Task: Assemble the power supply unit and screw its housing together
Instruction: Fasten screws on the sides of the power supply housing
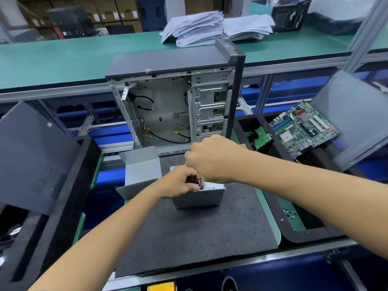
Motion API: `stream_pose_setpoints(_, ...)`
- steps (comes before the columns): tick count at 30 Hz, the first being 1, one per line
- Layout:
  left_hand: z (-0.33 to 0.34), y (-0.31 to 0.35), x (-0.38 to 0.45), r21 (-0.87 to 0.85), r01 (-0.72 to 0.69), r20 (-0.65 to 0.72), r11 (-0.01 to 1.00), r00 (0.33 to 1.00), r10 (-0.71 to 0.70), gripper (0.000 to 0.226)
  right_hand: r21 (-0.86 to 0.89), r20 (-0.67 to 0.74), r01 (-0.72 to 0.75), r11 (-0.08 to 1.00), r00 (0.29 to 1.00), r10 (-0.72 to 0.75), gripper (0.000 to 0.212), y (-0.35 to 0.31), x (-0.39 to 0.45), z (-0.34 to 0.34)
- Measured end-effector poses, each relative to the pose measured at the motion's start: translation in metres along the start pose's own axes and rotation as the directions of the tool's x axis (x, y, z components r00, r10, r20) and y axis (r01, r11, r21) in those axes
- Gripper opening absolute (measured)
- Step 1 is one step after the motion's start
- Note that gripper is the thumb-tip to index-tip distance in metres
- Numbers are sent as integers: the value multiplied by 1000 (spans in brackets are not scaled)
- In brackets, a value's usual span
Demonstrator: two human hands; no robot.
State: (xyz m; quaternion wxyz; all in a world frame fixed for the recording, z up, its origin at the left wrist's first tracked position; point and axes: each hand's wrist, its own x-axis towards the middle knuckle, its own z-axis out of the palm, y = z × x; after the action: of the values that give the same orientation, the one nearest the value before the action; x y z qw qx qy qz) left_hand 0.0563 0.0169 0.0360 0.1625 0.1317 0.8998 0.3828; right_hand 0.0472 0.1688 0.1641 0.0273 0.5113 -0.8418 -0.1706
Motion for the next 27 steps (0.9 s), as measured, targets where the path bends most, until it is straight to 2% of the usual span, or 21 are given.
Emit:
stream_pose_setpoints(3,0,1,-1,-27,-7,-11,1000,1000,7,13,-60,1,-65,996,998,65,11,0,-1,0)
stream_pose_setpoints(6,0,2,-2,-53,-45,-29,998,999,43,32,42,62,-52,998,997,50,10,5,-4,-1)
stream_pose_setpoints(7,-1,2,-1,-52,-54,-27,997,998,53,31,103,107,-34,994,994,23,16,7,-5,-3)
stream_pose_setpoints(9,-1,1,0,-28,-48,-18,998,999,48,14,170,152,13,985,988,-39,23,9,-6,-7)
stream_pose_setpoints(13,-2,-3,2,-7,-23,-13,1000,1000,23,12,143,55,40,989,997,-49,20,7,-2,-7)
stream_pose_setpoints(16,-2,-3,2,-15,-32,-2,999,999,32,5,144,45,26,989,998,-33,12,7,1,-4)
stream_pose_setpoints(18,-2,-4,1,-35,-39,-16,999,999,38,15,137,43,14,990,999,-20,7,8,4,-3)
stream_pose_setpoints(20,-2,-4,0,-41,-37,-36,998,999,36,31,107,5,-8,994,1000,8,16,6,7,0)
stream_pose_setpoints(22,-1,-5,1,-40,-39,-28,998,999,38,35,45,-30,-42,998,999,43,25,5,8,2)
stream_pose_setpoints(24,-1,-3,1,-65,-54,-39,996,998,51,37,18,-18,-64,998,998,65,26,7,7,3)
stream_pose_setpoints(27,-2,-4,2,-92,-88,-31,992,996,85,35,135,95,-48,990,995,36,13,13,4,0)
